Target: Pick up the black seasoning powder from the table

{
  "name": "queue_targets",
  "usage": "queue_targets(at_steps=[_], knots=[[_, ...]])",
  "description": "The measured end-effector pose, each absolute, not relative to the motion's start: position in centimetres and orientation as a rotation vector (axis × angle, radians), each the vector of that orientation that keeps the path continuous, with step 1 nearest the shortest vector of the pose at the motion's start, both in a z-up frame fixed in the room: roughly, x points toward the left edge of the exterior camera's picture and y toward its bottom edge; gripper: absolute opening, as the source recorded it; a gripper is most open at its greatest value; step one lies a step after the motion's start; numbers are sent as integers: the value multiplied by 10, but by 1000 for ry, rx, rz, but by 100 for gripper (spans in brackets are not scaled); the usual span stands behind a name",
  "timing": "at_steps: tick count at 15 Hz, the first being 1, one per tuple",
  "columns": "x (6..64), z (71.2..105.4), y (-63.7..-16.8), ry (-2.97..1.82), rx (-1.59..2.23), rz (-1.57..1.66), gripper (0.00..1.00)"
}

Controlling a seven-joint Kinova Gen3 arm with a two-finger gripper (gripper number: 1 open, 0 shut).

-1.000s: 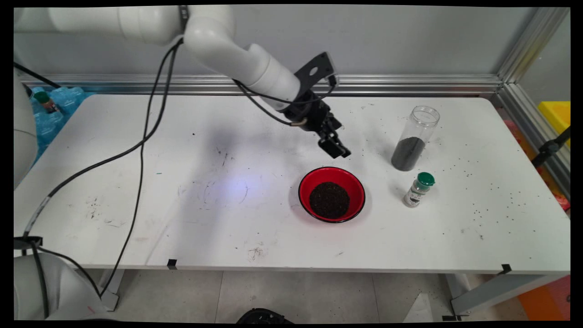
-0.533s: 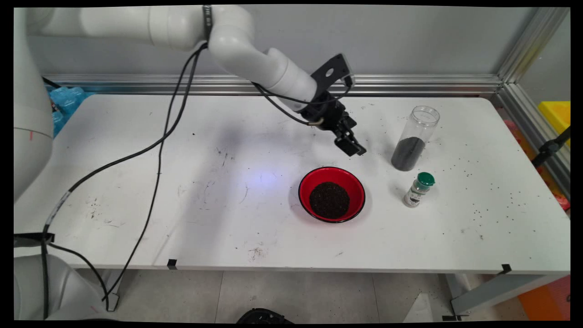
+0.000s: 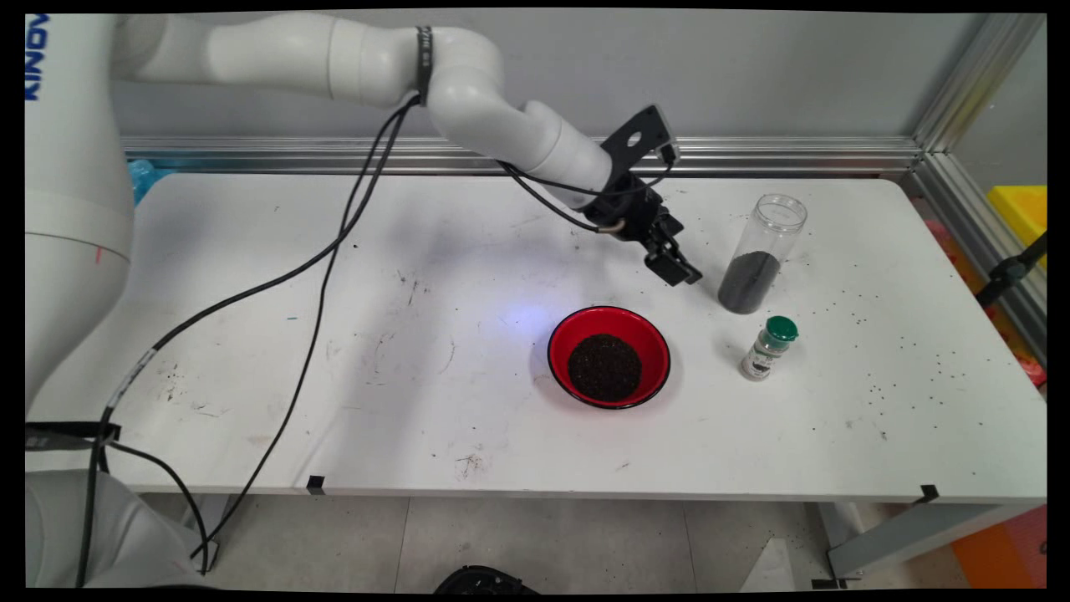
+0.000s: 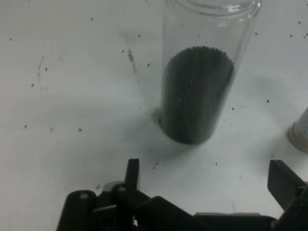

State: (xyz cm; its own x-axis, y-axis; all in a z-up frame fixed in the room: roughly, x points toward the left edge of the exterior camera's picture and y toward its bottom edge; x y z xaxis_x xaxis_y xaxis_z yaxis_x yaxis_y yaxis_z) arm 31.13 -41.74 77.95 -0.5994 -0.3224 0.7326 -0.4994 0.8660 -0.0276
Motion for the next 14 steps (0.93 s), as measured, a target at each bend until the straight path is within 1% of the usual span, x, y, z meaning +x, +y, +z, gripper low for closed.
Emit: queue_targets(at_steps=[14], knots=[[273,739,-453,-2176,567,266,100]])
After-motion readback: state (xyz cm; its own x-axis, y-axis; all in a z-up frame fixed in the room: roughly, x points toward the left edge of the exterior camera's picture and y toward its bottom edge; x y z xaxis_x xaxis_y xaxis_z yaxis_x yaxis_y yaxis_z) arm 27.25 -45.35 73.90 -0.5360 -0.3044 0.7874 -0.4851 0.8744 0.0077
